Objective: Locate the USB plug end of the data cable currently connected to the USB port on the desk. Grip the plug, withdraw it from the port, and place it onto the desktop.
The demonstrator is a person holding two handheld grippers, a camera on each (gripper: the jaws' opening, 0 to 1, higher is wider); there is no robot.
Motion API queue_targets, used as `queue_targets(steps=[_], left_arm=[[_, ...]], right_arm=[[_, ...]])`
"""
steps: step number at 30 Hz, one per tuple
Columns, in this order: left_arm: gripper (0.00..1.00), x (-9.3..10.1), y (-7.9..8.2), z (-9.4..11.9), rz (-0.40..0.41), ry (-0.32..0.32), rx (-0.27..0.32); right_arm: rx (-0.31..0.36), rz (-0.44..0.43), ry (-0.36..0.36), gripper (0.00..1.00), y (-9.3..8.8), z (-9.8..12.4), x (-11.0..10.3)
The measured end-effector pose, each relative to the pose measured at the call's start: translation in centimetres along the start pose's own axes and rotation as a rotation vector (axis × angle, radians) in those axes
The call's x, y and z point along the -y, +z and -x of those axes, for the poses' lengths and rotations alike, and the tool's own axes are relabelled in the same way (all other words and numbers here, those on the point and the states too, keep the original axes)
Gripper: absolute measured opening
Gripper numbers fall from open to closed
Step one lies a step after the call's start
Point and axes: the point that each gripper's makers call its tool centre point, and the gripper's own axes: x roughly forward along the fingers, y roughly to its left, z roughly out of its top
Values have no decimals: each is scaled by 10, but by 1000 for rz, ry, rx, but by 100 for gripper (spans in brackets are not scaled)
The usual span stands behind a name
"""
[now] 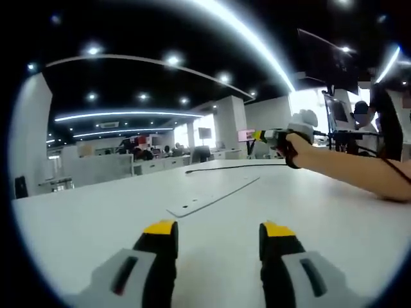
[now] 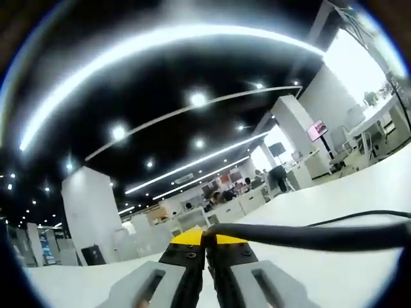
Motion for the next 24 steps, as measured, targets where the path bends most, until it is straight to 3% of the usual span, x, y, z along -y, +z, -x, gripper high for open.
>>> queue_targets(steps=[6,16,20,24], left_arm=[[51,0,-1,0,-3,0,-2],[52,1,3,1,14,-3,17],[52,0,4,1,23,-4,22],[52,-1,3,1,18,-4,22]], right_arm=[[-11,13,3,6,-4,1,-3],[6,-8,6,6,7,-8,-6],[-38,53,12,6,-12,-11,-15],[-55,81,40,6,-18,-8,-33]])
